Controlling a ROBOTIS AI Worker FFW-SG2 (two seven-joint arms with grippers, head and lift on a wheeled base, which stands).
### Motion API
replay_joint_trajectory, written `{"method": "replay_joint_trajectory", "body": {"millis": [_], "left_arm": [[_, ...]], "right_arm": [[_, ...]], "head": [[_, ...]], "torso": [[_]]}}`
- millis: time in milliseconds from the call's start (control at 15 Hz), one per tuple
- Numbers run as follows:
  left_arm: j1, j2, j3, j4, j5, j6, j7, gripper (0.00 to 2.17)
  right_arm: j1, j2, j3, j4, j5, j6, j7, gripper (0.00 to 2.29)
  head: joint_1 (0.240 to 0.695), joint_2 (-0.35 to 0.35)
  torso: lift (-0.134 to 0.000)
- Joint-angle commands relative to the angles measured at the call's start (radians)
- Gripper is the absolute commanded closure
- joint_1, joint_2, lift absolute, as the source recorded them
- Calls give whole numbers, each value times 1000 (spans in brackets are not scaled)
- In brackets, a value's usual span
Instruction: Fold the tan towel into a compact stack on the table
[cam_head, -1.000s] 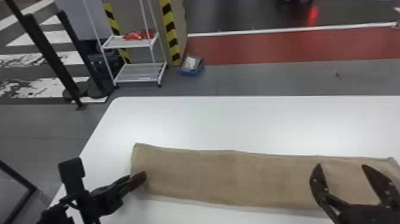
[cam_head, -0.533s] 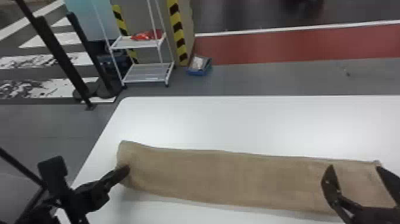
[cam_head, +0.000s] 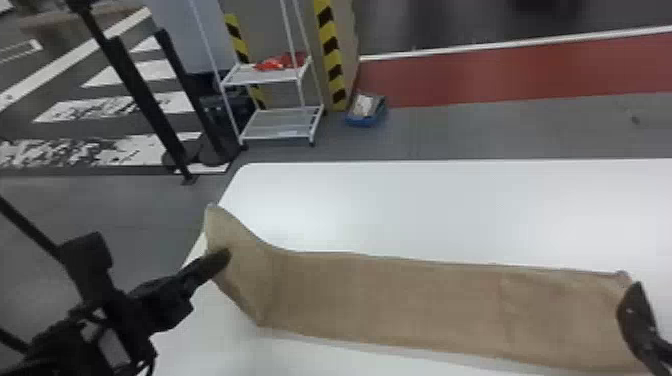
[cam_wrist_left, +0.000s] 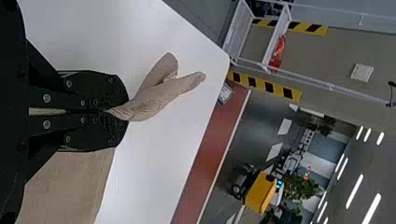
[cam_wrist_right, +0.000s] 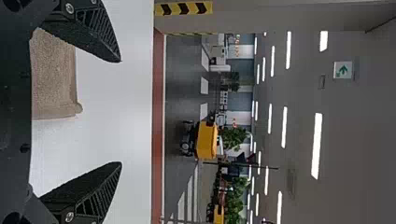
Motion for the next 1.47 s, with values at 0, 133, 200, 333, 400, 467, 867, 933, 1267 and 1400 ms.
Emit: {"method": "replay_joint_trajectory", "body": {"millis": [0,133,200,333,400,467,867,933,1267,1400], "left_arm": [[73,-3,-163,-143,-4,6,33,2145],[111,-3,-336,-215,-52,3,73,2145],[117,-3,-445,-237,-116,3,83,2145],[125,-3,-646,-246,-247,3,116,2145],[125,-3,-746,-231,-322,-3,144,2148],[125,-3,-832,-195,-388,-28,170,2148],[91,-3,-1042,-10,-474,-144,319,-2],[88,-3,-1045,-5,-474,-144,322,-2],[96,-3,-1029,-14,-472,-144,323,29],[120,-3,-985,-17,-457,-209,326,29]], "right_arm": [[4,2,-31,-4,-17,-7,0,97],[10,3,-63,-6,-35,-7,0,97],[13,6,-80,-6,-41,-7,0,97],[13,6,-97,-4,-56,-7,-3,97],[13,6,-97,-3,-58,-7,-3,103],[10,5,-97,0,-58,-7,-3,107],[3,6,-95,10,-63,-7,-3,110],[1,6,-95,10,-61,-7,-3,110],[-5,6,-83,16,-61,-7,-3,110],[-7,6,-57,14,-53,-7,1,110]], "head": [[695,217],[695,90],[695,36],[695,-70],[695,-126],[695,-177],[695,-350],[695,-350],[695,-350],[695,-350]], "torso": [[-114],[-114],[-114],[-114],[-114],[-114],[-114],[-114],[-114],[-114]]}}
